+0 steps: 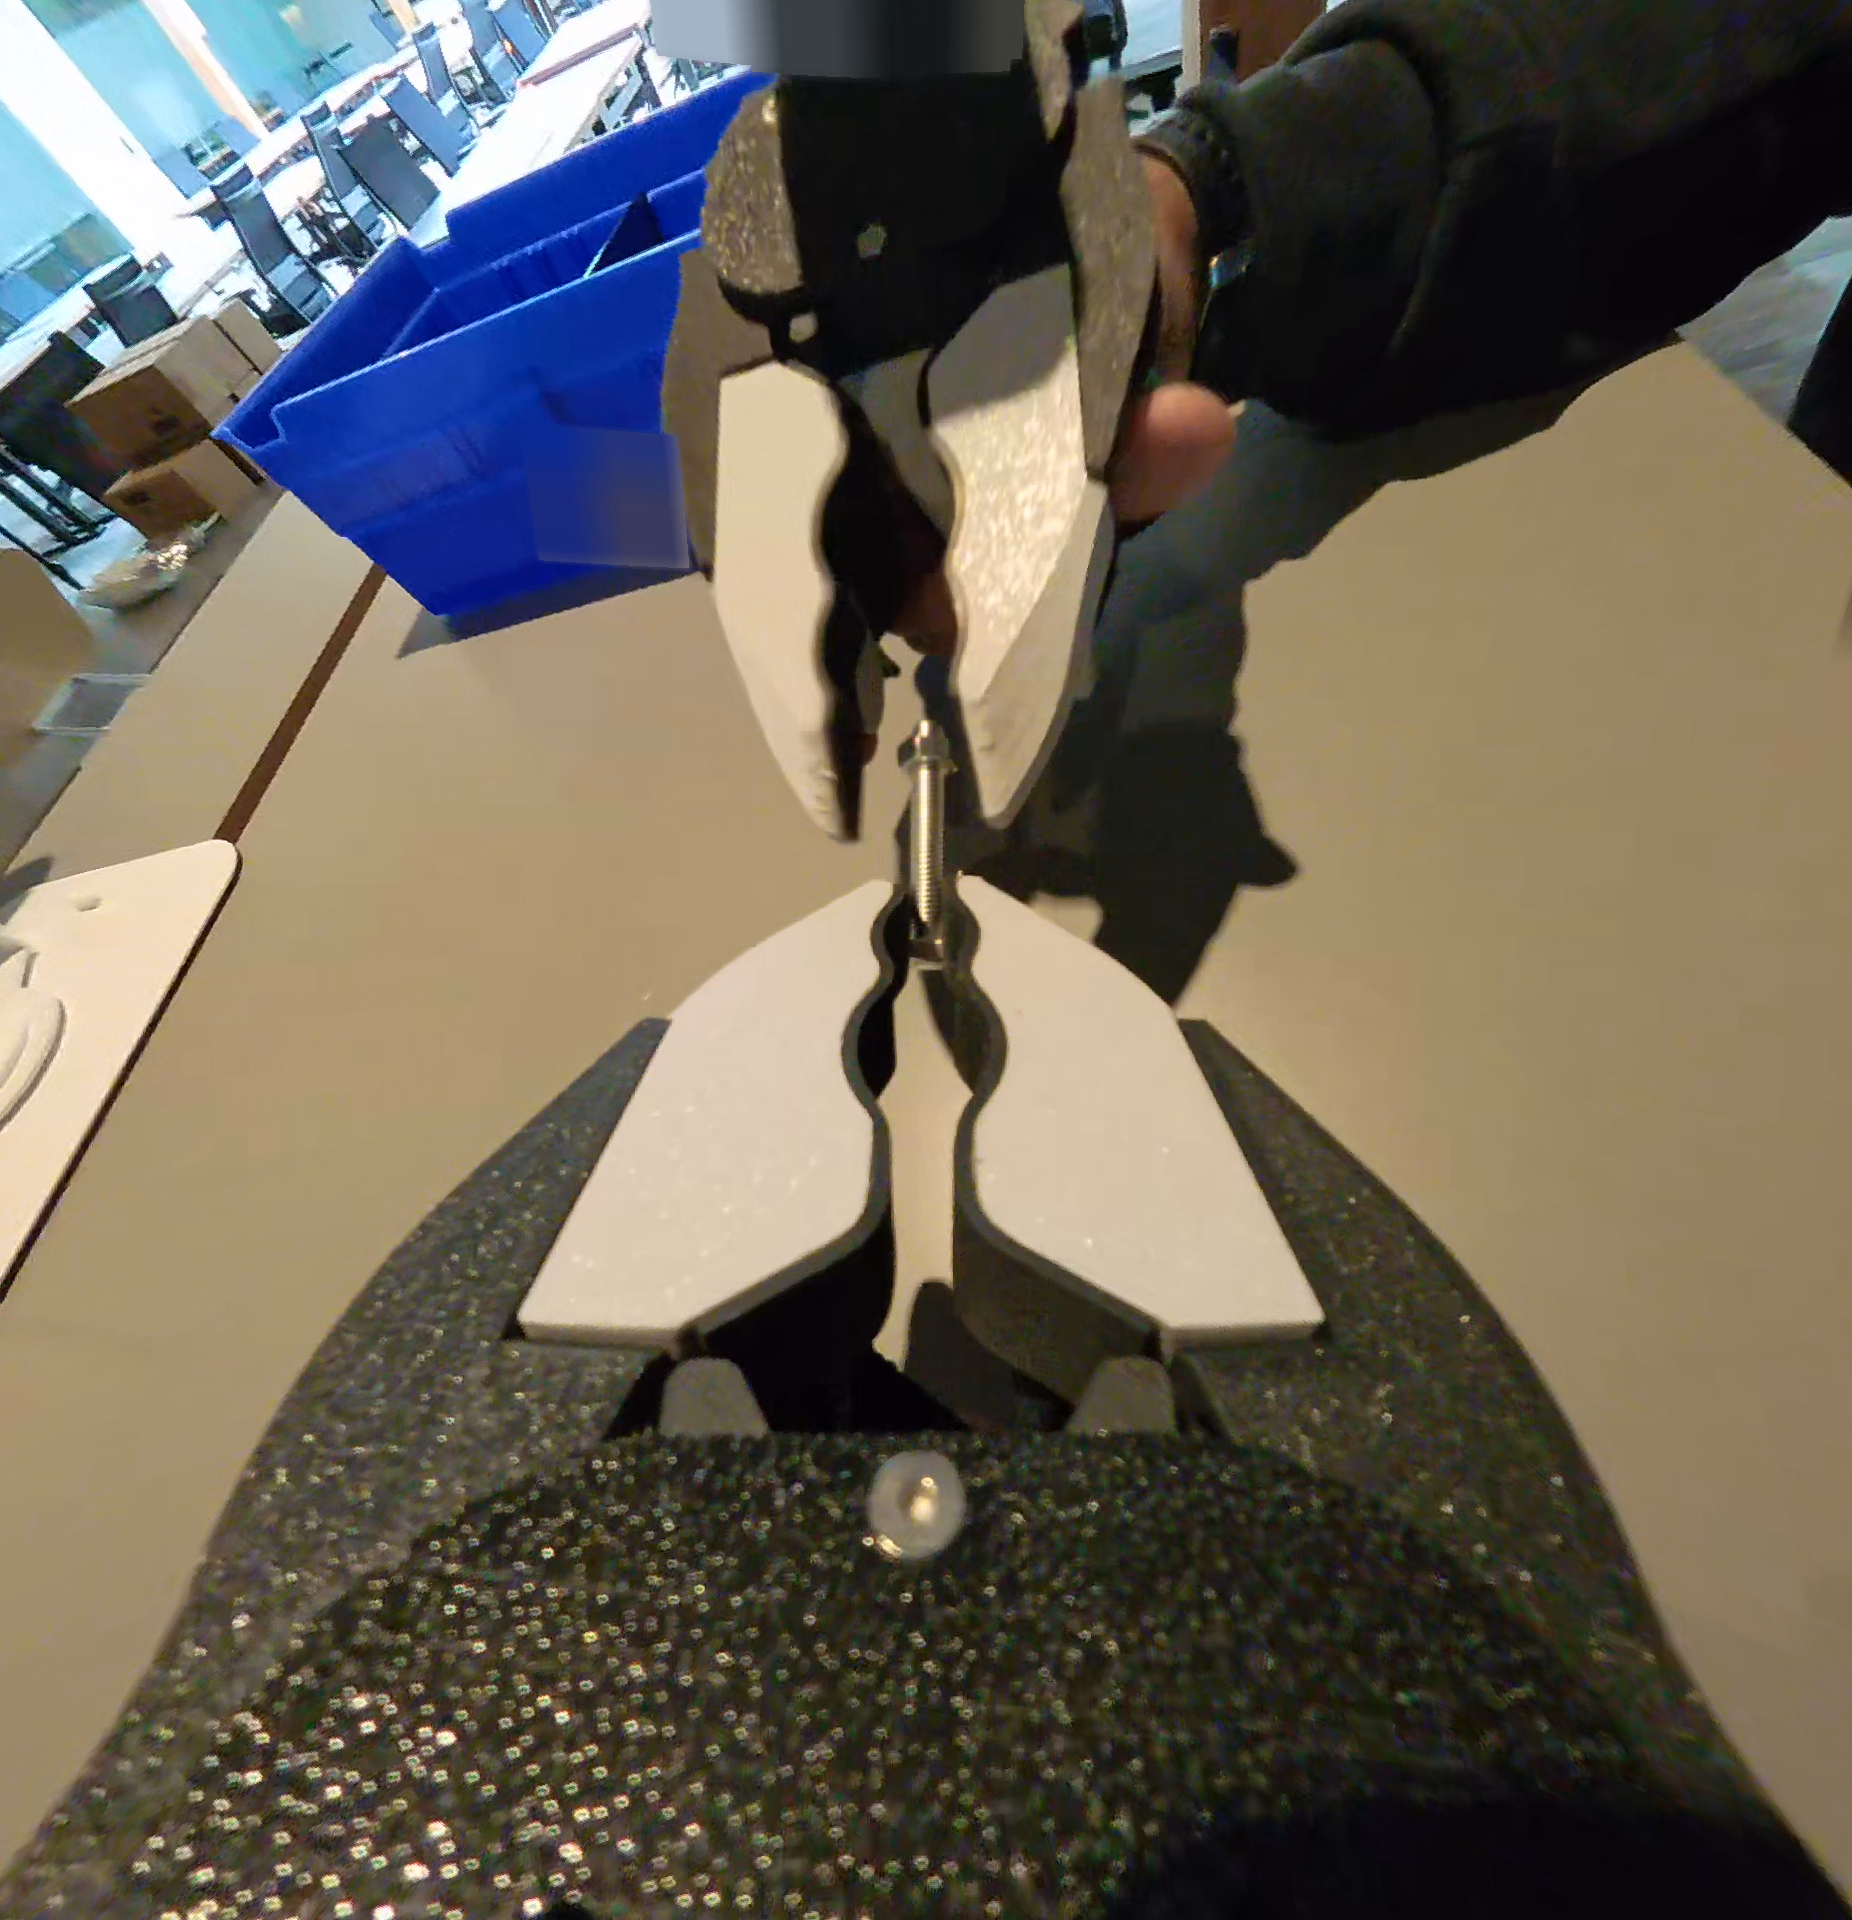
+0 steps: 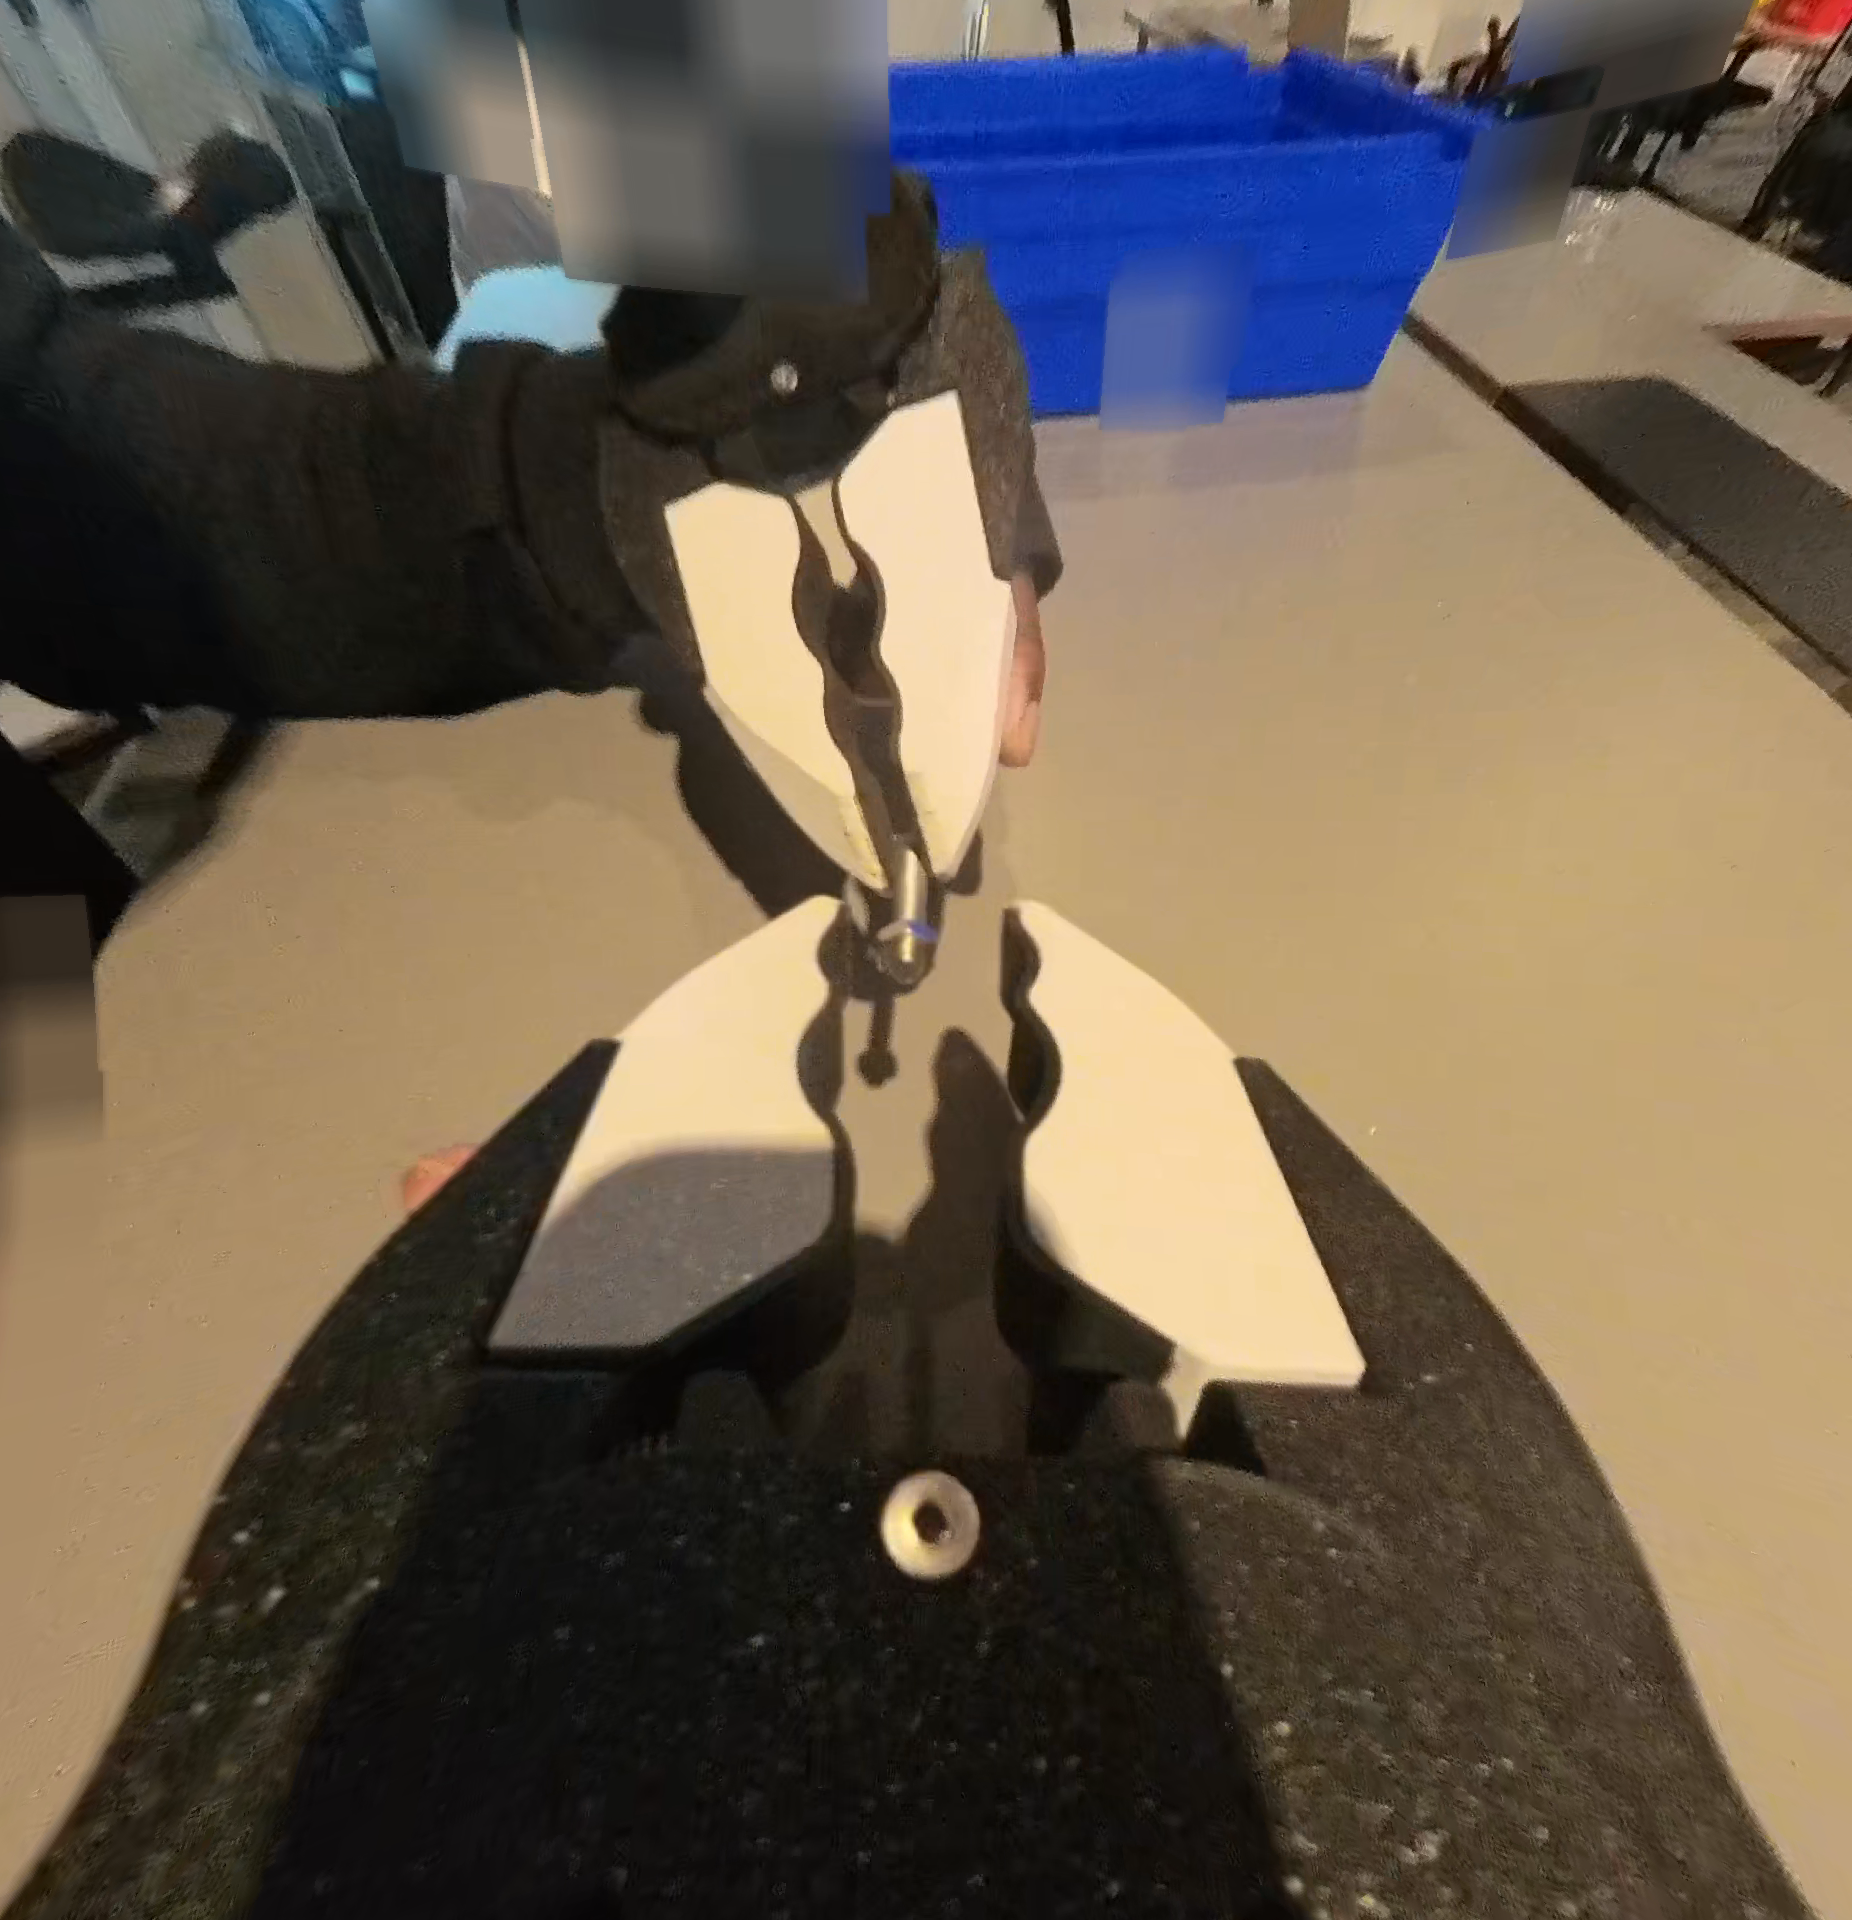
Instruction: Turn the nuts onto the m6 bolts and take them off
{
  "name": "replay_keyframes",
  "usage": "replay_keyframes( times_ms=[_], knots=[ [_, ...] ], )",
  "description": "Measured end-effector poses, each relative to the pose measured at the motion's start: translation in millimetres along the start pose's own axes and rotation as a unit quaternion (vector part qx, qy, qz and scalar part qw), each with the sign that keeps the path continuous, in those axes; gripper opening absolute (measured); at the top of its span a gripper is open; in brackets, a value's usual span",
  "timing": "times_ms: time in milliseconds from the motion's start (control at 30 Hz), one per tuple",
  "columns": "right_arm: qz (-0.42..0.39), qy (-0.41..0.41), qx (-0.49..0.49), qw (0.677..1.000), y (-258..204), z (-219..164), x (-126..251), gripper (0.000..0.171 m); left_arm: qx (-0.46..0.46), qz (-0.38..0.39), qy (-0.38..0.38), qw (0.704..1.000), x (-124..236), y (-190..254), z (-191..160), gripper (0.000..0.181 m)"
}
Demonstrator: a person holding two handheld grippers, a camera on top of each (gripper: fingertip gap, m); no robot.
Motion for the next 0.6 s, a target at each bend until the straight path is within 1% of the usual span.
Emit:
replay_keyframes(
  times_ms=[33,67,133,167,233,267,300,367,467,533,600],
  knots=[
    [-0.002,-0.013,0.025,1.000,-1.8,-3.5,-1.4,0.016,0.001,-0.002,0.000,1.000,-0.3,0.5,-0.1,0.005],
    [-0.009,-0.023,0.064,0.998,-3.6,-6.6,-2.4,0.011,0.005,-0.007,-0.005,1.000,-0.7,1.2,-1.4,0.005],
    [-0.036,-0.032,0.180,0.982,-6.6,-10.5,-2.8,0.011,0.025,-0.030,-0.006,0.999,-2.4,6.0,-3.4,0.005],
    [-0.049,-0.031,0.256,0.965,-9.6,-12.2,-2.5,0.011,0.046,-0.052,-0.005,0.998,-3.6,10.2,-4.1,0.005],
    [-0.088,-0.024,0.397,0.913,-13.1,-15.0,-2.7,0.011,0.068,-0.073,-0.005,0.995,-4.9,14.0,-6.1,0.006],
    [-0.103,-0.023,0.429,0.897,-12.9,-15.7,-3.1,0.011,0.070,-0.075,-0.007,0.995,-5.3,14.2,-7.1,0.006],
    [-0.107,-0.021,0.426,0.898,-12.7,-15.0,-3.0,0.013,0.070,-0.070,-0.007,0.995,-5.2,12.9,-7.4,0.006],
    [-0.105,-0.003,0.362,0.926,-10.3,-7.3,-0.5,0.035,0.060,-0.058,-0.001,0.997,-3.6,9.8,-5.3,0.005],
    [-0.074,0.018,0.199,0.977,-4.2,3.9,4.2,0.037,0.042,-0.033,0.016,0.998,0.0,4.1,0.7,0.005],
    [-0.044,0.026,0.108,0.993,-1.6,7.2,5.3,0.036,0.030,-0.019,0.019,0.999,1.7,1.3,2.2,0.005],
    [-0.019,0.025,0.051,0.998,-1.3,7.1,4.9,0.033,0.021,-0.008,0.018,1.000,2.5,-0.7,2.7,0.005]
  ],
)
Point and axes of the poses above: each gripper's, where its closed fingertips meet, x back along the fingers, z out of its top, y = z × x across the jaws, the point moved 2 cm from there along x, back along the fingers, and after that the axes turned 3 degrees about -z, right-handed, at the moved point
